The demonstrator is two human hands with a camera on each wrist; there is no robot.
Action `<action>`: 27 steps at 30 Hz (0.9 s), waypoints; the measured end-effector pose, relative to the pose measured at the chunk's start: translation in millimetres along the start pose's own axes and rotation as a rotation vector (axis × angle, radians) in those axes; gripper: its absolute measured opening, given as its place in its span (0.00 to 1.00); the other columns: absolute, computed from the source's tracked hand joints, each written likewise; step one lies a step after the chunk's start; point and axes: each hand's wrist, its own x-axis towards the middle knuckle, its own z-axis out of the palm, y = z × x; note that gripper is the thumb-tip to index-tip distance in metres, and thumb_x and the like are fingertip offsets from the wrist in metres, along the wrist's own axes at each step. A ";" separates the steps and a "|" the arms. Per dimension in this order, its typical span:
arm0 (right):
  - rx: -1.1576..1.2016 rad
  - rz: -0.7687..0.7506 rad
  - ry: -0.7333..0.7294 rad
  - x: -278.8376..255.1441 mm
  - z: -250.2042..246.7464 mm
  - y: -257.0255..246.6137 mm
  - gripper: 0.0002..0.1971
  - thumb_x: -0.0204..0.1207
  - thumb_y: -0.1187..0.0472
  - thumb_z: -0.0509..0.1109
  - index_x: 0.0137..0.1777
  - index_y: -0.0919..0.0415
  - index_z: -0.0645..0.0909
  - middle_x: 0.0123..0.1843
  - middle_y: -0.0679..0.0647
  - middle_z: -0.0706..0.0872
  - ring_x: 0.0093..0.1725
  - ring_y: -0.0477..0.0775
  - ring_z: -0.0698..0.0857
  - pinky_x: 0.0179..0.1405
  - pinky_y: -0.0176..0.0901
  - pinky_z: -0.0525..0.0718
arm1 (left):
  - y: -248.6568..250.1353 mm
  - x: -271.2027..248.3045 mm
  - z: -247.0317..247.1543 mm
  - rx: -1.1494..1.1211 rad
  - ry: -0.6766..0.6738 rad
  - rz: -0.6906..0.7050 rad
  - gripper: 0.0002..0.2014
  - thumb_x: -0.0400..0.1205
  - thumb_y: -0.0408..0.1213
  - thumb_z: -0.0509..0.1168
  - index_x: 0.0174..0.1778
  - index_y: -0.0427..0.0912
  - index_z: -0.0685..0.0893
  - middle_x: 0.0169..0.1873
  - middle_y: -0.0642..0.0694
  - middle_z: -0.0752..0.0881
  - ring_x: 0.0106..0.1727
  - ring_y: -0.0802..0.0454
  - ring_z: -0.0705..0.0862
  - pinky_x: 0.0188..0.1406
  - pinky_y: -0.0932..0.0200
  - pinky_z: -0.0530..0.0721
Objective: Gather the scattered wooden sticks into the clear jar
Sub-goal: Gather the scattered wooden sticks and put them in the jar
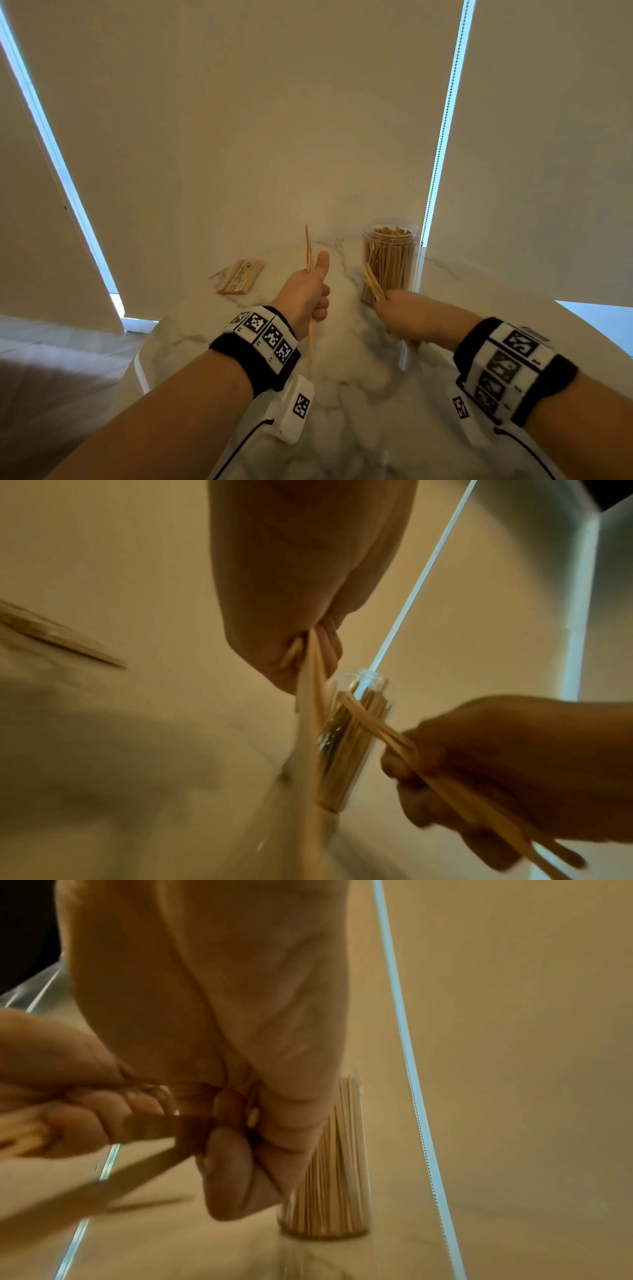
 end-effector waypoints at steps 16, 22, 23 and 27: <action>0.229 -0.307 0.575 25.9 -38.1 -38.5 0.12 0.86 0.62 0.59 0.68 0.60 0.73 0.44 0.47 0.81 0.38 0.44 0.80 0.35 0.34 0.78 | 59.7 22.2 44.3 -0.026 -0.086 0.258 0.17 0.89 0.49 0.64 0.45 0.39 0.85 0.29 0.47 0.85 0.28 0.54 0.84 0.26 0.62 0.83; 0.145 -0.249 0.592 33.1 -29.9 -35.3 0.09 0.85 0.53 0.63 0.57 0.56 0.82 0.46 0.49 0.87 0.44 0.49 0.86 0.50 0.46 0.87 | 50.7 38.4 42.6 -0.243 0.050 0.191 0.22 0.91 0.53 0.59 0.35 0.44 0.78 0.44 0.44 0.90 0.41 0.52 0.82 0.47 0.51 0.82; 0.099 -0.242 0.564 34.4 -27.3 -34.1 0.10 0.86 0.53 0.63 0.54 0.56 0.82 0.44 0.49 0.87 0.42 0.49 0.86 0.49 0.47 0.88 | 51.7 41.1 41.2 -0.281 0.080 0.213 0.21 0.92 0.53 0.58 0.37 0.43 0.78 0.47 0.43 0.90 0.45 0.51 0.83 0.51 0.50 0.84; 0.167 -0.211 0.366 38.0 -19.7 -33.5 0.15 0.88 0.50 0.56 0.50 0.57 0.81 0.43 0.53 0.88 0.40 0.54 0.89 0.48 0.57 0.89 | 61.0 41.7 34.9 -0.565 0.092 0.324 0.20 0.91 0.53 0.58 0.39 0.43 0.74 0.24 0.49 0.75 0.21 0.56 0.74 0.23 0.60 0.82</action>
